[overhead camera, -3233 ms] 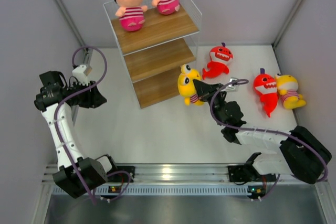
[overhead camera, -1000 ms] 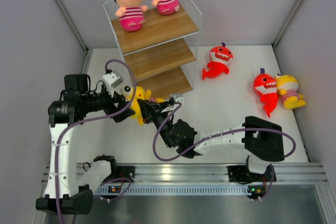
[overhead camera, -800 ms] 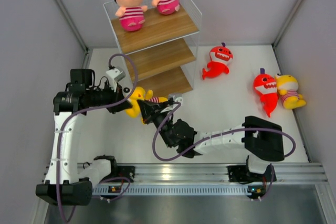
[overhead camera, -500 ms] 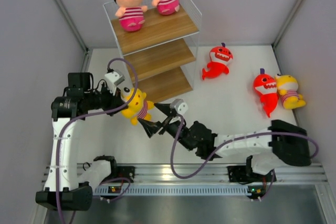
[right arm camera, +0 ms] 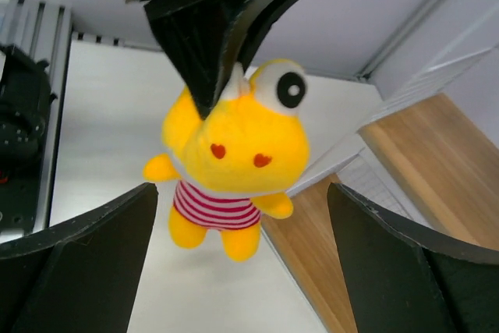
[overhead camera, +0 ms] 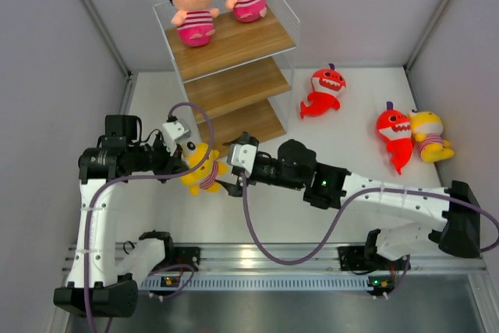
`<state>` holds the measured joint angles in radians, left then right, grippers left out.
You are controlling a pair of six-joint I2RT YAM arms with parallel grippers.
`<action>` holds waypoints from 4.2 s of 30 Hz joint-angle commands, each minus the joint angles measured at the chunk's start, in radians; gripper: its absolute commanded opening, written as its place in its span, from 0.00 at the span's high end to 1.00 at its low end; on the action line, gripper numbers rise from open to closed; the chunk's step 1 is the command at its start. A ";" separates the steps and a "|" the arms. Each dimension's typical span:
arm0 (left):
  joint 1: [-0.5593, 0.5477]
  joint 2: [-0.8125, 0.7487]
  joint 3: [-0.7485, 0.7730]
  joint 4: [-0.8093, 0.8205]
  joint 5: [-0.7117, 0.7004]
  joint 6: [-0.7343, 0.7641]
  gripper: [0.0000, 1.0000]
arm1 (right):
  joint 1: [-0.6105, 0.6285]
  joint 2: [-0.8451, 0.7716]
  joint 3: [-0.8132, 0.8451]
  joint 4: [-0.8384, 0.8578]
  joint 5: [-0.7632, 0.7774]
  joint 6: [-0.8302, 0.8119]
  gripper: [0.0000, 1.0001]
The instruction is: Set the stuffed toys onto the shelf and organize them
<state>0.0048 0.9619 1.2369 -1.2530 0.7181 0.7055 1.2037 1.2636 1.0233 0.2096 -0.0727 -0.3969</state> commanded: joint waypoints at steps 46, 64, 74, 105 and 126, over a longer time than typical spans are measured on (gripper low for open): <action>0.000 -0.023 0.033 -0.034 -0.132 -0.014 0.04 | -0.259 0.562 -0.080 1.070 0.741 0.250 1.00; 0.001 -0.037 0.036 -0.034 -0.131 -0.006 0.04 | -0.349 0.775 0.057 1.163 0.660 0.385 1.00; 0.001 -0.045 0.039 -0.036 -0.141 -0.009 0.04 | -0.377 0.878 0.167 1.108 0.685 0.326 1.00; 0.001 -0.057 0.030 -0.036 -0.146 -0.009 0.04 | -0.414 0.881 0.225 1.025 0.674 0.245 0.71; 0.000 -0.061 0.026 -0.036 -0.131 -0.006 0.04 | -0.380 0.760 0.106 1.059 0.636 0.219 0.26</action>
<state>0.0067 0.9157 1.2434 -1.2877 0.5694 0.6903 0.8127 2.1025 1.1313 1.1961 0.5777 -0.1757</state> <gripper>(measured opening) 0.962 0.731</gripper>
